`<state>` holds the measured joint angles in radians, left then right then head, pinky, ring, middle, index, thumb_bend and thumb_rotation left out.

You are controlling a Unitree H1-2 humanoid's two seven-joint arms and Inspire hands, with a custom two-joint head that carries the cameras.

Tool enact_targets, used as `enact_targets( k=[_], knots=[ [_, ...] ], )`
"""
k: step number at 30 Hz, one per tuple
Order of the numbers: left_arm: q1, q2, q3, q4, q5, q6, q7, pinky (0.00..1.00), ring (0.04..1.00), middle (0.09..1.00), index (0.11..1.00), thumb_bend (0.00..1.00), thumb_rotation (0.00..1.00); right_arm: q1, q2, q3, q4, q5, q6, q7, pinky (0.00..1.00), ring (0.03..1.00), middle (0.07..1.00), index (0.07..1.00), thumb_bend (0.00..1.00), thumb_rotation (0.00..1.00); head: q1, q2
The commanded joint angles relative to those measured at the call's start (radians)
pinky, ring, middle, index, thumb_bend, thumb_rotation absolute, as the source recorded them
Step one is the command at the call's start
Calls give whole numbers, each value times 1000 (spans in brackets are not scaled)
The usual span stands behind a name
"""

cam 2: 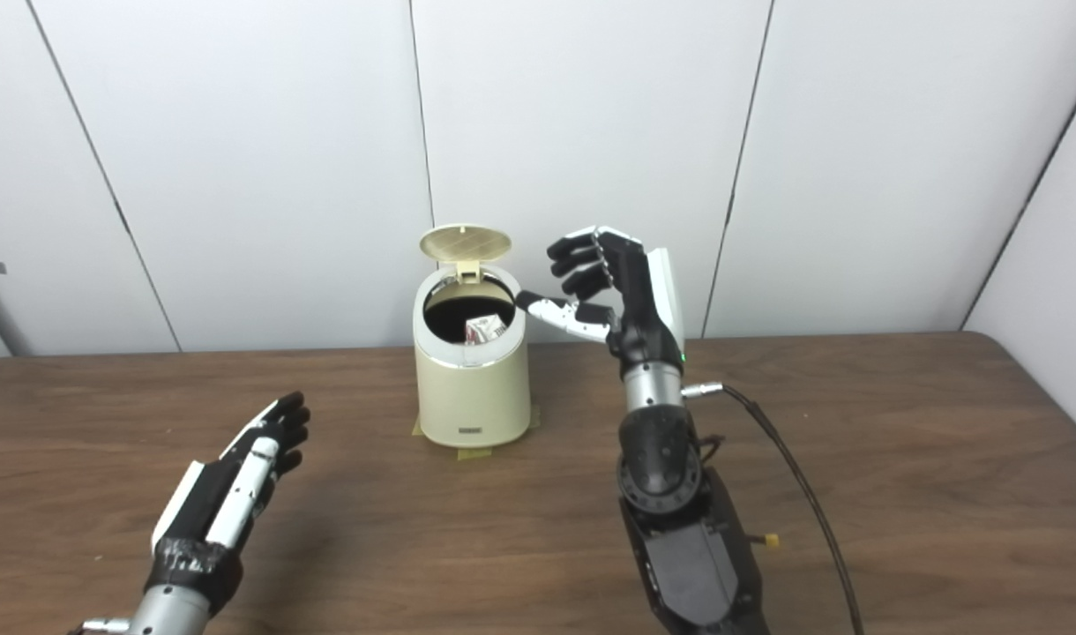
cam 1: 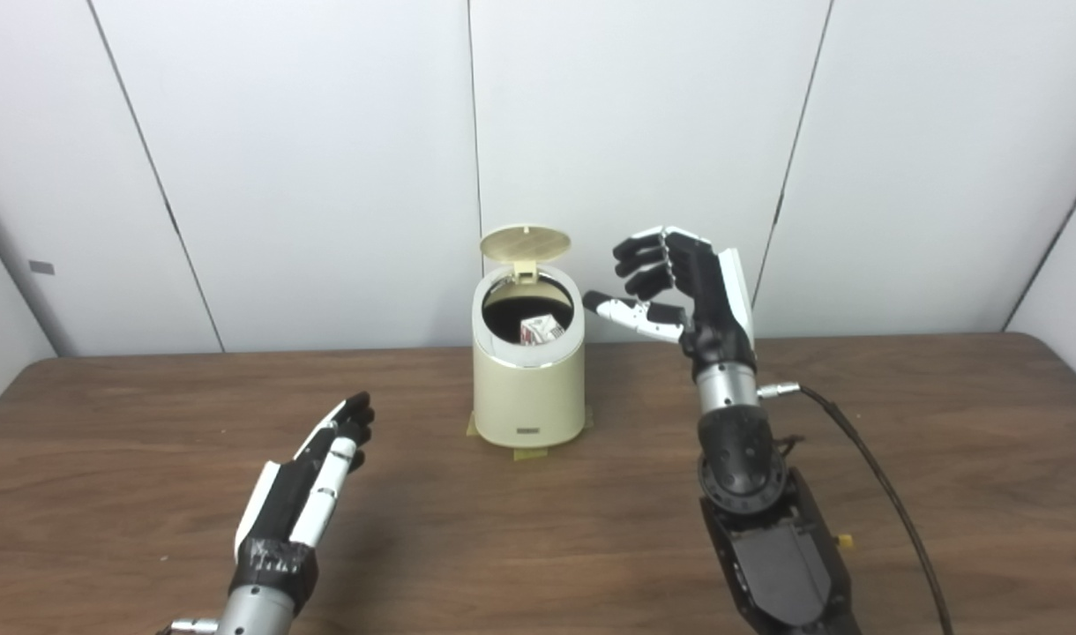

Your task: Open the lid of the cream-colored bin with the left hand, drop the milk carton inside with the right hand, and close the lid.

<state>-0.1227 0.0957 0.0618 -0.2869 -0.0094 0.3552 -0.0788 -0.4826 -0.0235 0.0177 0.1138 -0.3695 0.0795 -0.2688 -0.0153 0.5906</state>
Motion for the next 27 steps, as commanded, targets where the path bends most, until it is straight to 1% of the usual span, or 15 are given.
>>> enact_targets(
  k=[1, 3, 6, 7, 9, 11, 12, 13, 14, 15, 16, 18, 20, 23, 27],
  knots=[
    [-77, 17, 10, 1, -15, -15, 3, 926, 925, 923, 922, 309, 837, 13, -7, -13, -62, 11, -12, -1, 460, 455, 481, 489, 522, 0, -4, 0],
    [-103, 27, 16, 17, -19, -7, -2, 917, 921, 924, 924, 314, 852, 52, -8, -17, -85, 14, -12, 3, 482, 465, 483, 484, 522, 0, -4, -1],
    [-157, 45, 22, 43, -33, 3, -9, 912, 915, 917, 932, 312, 882, 123, 1, -36, -131, 64, -1, 25, 465, 462, 482, 489, 522, 0, -4, -3],
    [-177, 48, 25, 52, -39, 10, -9, 915, 917, 919, 936, 318, 900, 144, 4, -43, -143, 84, 4, 34, 459, 458, 481, 494, 522, 0, -4, -4],
    [-220, 54, 27, 72, -46, 21, -11, 895, 915, 915, 926, 369, 887, 185, 13, -64, -165, 147, 15, 58, 449, 436, 494, 515, 519, 0, -1, -5],
    [-259, 66, 21, 91, -49, 34, -21, 889, 918, 914, 919, 392, 885, 221, 18, -80, -175, 212, 15, 85, 469, 432, 511, 513, 517, 0, 0, -6],
    [-277, 73, 17, 102, -53, 35, -31, 897, 924, 917, 922, 405, 894, 237, 20, -86, -180, 245, 23, 102, 498, 522, 506, 498, 521, 2, 2, -6],
    [-299, 80, 12, 115, -56, 38, -41, 910, 931, 922, 927, 420, 895, 253, 26, -97, -185, 292, 35, 121, 528, 581, 592, 498, 515, 74, 1, -8],
    [-322, 86, 7, 130, -59, 39, -51, 920, 937, 927, 934, 443, 895, 269, 32, -106, -191, 336, 50, 141, 573, 641, 662, 498, 511, 115, -1, -9],
    [-346, 92, 1, 147, -61, 41, -61, 928, 943, 934, 941, 456, 893, 285, 38, -111, -203, 381, 70, 164, 631, 708, 734, 650, 564, 303, -1, -9],
    [-371, 97, -5, 166, -59, 42, -68, 933, 946, 938, 946, 464, 897, 300, 44, -112, -218, 414, 94, 180, 678, 751, 776, 722, 572, 430, -1, -11],
    [-416, 100, -12, 201, -60, 49, -75, 938, 949, 942, 947, 487, 899, 326, 54, -107, -253, 453, 137, 200, 762, 812, 826, 795, 574, 686, -1, -12],
    [-473, 102, -23, 245, -59, 53, -82, 939, 947, 938, 933, 489, 901, 359, 64, -102, -286, 494, 167, 221, 833, 858, 856, 838, 580, 868, 1, -13],
    [-549, 103, -40, 305, -55, 49, -96, 935, 938, 928, 919, 478, 923, 400, 76, -86, -316, 515, 187, 236, 866, 890, 881, 878, 597, 977, 1, -13],
    [-626, 108, -67, 368, -48, 34, -112, 941, 931, 921, 913, 468, 933, 444, 91, -73, -328, 531, 179, 246, 862, 897, 889, 900, 585, 999, 14, -17]
  ],
)
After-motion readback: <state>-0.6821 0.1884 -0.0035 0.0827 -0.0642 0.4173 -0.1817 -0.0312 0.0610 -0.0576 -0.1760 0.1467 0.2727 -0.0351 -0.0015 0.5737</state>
